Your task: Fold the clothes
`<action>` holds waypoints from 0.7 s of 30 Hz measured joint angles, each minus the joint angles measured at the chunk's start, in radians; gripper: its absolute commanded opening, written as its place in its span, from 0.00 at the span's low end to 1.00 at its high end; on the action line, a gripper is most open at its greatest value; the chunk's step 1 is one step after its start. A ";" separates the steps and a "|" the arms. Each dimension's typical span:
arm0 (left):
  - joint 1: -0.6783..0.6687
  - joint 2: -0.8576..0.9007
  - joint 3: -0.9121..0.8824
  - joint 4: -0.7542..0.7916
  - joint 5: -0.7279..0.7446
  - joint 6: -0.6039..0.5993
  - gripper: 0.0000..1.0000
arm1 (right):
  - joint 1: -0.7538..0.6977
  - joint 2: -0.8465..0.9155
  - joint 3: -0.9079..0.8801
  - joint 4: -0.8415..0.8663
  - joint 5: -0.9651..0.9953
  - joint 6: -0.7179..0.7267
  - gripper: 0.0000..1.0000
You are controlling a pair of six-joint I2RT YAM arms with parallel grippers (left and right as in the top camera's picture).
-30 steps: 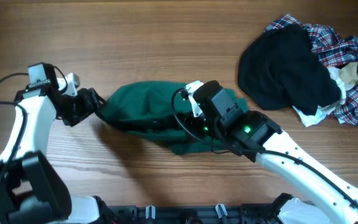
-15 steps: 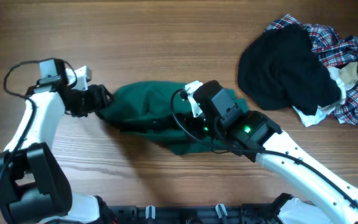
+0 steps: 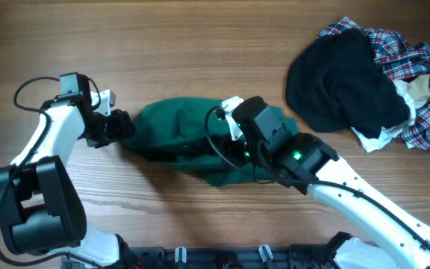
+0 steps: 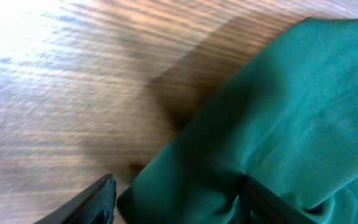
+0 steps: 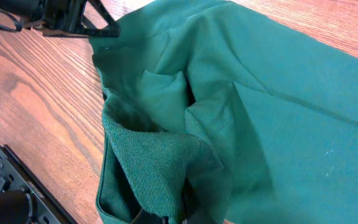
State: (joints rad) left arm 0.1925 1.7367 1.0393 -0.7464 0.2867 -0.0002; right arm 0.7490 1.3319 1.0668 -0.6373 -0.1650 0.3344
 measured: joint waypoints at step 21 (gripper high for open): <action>-0.094 -0.056 0.115 -0.063 -0.005 -0.066 0.04 | -0.052 -0.023 0.000 0.006 -0.023 -0.002 0.04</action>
State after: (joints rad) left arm 0.0982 1.6810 1.1545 -0.8093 0.2813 -0.0666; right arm 0.6971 1.3087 1.0664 -0.6315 -0.1879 0.3325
